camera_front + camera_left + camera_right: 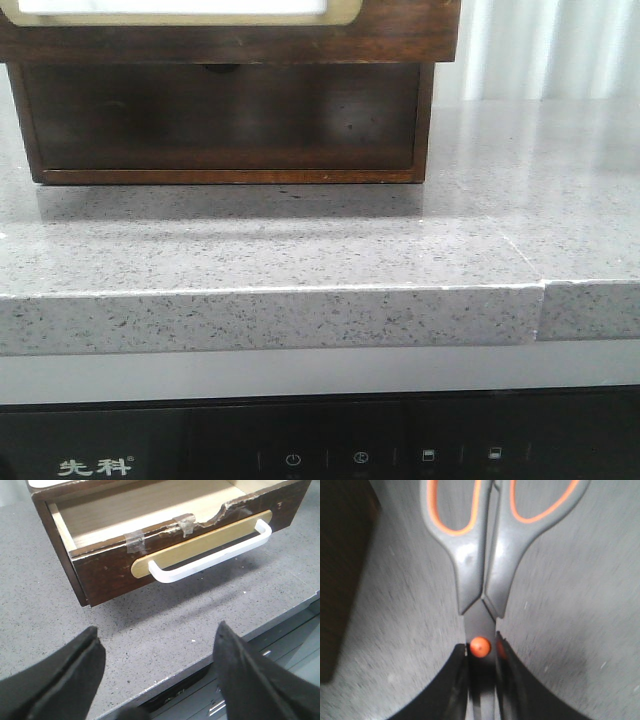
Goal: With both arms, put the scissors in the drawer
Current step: 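Lift the scissors with the right gripper and carry them over the drawer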
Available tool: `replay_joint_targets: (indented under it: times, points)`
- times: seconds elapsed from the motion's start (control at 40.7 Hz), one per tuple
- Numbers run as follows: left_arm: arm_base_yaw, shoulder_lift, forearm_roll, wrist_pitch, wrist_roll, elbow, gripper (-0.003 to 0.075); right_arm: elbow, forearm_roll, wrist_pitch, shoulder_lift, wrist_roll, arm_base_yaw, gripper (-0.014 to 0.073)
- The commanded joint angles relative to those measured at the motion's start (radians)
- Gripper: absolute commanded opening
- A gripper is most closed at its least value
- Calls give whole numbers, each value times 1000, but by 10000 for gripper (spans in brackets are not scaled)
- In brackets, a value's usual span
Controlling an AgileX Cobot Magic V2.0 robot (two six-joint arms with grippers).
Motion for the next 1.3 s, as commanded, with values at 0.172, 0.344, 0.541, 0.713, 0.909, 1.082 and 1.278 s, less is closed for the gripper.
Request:
replay_joint_targets:
  times: [0.172,0.344,0.541,0.713,0.909,1.082,1.278]
  points:
    - [-7,4,1,-78,-13,-32,462,-35,86,-166,-187,-237,164,29]
    - [-7,4,1,-78,-13,-32,462,-82,173,-178,-179,-446,343,29]
    - [-7,4,1,-78,-13,-32,462,-111,180,-206,-134,-657,538,29]
    - [-7,4,1,-78,-13,-32,462,-112,180,-198,-76,-802,632,29]
    - [-7,4,1,-78,-13,-32,462,-112,176,-127,-5,-893,661,29]
    - [-7,4,1,-78,-13,-32,462,-112,92,-52,43,-893,661,29]
    - [-7,4,1,-78,-13,-32,462,-112,42,-42,68,-877,661,29]
